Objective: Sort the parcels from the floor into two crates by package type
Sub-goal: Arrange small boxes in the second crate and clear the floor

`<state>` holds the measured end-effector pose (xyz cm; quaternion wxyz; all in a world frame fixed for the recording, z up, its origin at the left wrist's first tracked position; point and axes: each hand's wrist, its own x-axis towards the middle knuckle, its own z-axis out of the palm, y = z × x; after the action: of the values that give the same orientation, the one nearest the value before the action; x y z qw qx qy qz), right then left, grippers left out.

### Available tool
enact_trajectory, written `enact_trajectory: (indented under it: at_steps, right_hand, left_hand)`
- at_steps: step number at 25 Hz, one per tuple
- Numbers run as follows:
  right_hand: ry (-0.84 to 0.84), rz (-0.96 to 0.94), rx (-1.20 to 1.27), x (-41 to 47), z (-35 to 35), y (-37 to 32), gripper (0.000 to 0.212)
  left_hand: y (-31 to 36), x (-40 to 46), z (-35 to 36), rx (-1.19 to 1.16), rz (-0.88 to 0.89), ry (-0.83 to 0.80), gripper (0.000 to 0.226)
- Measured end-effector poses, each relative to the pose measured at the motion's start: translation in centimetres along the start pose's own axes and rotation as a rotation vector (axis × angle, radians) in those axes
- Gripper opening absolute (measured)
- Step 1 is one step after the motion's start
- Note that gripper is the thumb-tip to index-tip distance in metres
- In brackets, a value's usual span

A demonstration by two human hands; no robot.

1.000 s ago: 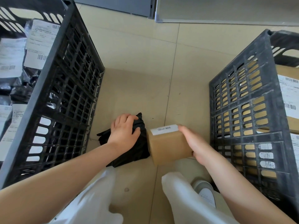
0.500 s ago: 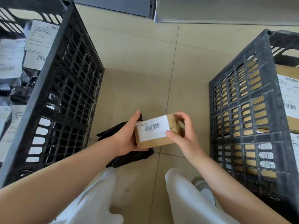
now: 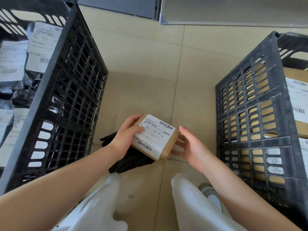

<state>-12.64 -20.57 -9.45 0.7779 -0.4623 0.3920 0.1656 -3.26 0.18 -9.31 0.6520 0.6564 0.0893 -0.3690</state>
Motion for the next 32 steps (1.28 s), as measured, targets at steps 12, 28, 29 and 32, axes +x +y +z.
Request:
enact_trajectory:
  at_steps: [12, 28, 29, 32]
  right_hand:
    - [0.028, -0.085, -0.318, -2.9, -0.4, -3.6, 0.036]
    - [0.39, -0.531, 0.019, -18.9, -10.4, -14.9, 0.027]
    - [0.432, -0.55, 0.043, -19.7, -11.7, -15.4, 0.025]
    - [0.551, -0.565, 0.074, -21.2, -15.7, -16.0, 0.026]
  left_hand:
    - [5.7, 0.3, 2.9, 0.25, 0.068, -0.289, 0.051]
    - [14.9, -3.2, 20.7, 0.632, 0.352, -0.39, 0.066]
    - [14.6, -4.2, 22.0, 0.76, 0.452, -0.399, 0.063]
    - [13.3, -6.8, 25.3, 1.095, 0.862, -0.484, 0.055]
